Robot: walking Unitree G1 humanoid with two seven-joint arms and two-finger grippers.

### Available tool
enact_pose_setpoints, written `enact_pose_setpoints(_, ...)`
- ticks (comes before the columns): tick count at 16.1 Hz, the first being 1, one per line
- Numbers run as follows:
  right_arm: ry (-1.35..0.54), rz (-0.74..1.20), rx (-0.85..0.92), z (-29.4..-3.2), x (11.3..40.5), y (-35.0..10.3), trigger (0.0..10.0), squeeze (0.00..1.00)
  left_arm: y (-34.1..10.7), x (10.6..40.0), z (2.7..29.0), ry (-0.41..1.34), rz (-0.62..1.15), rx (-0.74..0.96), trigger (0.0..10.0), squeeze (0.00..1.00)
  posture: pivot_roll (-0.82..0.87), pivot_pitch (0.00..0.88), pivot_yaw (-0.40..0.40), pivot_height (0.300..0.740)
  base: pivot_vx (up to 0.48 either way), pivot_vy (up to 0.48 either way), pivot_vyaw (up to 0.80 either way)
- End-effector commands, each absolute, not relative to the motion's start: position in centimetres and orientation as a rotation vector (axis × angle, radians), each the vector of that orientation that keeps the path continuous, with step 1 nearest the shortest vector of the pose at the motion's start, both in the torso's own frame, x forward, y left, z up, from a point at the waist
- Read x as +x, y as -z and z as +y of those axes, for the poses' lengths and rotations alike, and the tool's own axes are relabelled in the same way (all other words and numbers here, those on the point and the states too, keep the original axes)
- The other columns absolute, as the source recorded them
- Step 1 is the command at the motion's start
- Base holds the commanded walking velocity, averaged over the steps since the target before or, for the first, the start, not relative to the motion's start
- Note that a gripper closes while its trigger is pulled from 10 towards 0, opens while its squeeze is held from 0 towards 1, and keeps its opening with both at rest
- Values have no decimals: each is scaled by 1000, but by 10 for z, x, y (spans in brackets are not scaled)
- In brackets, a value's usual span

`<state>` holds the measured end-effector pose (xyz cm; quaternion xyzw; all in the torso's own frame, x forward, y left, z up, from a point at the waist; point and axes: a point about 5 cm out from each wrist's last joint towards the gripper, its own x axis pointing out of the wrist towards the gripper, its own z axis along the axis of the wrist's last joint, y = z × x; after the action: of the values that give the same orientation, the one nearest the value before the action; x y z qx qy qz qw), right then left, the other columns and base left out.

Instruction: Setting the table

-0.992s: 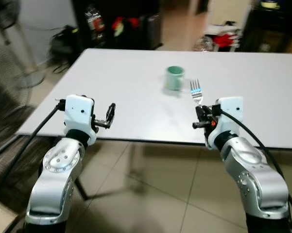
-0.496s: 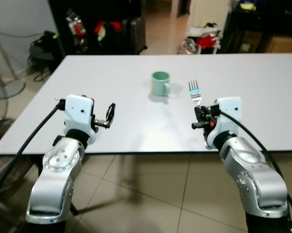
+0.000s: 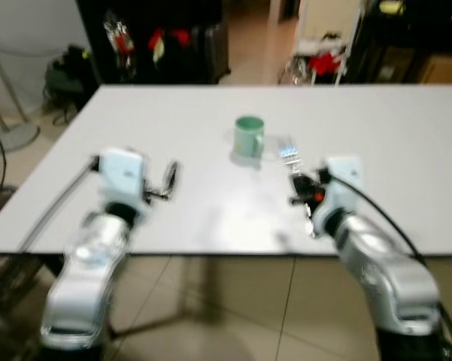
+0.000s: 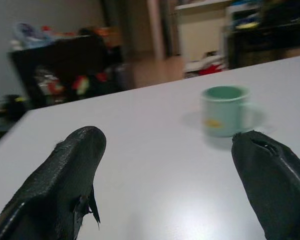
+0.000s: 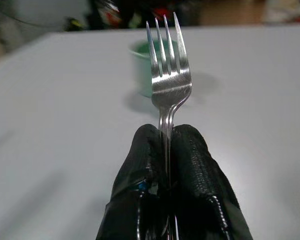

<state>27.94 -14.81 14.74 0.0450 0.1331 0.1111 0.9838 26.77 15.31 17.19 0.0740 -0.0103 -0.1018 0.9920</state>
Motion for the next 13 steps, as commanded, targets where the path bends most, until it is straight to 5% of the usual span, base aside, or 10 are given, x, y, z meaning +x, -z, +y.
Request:
enact_pose_setpoints(1,-262,266,123,-139,281,-150,10000,0,-175,266,162,173,-27,167,10000,0,-110,0,15,740,292,0,0)
enact_pose_setpoints(7,-266,340,194,-133,284,-132,10000,0,-166,251,167,180,22,190,10000,0,-85,33,-31,740,291,0,0)
enact_pose_setpoints(13,-193,445,139,-134,293,-106,10000,0,-158,243,163,389,89,236,10000,0,-86,64,-2,740,0,0,0)
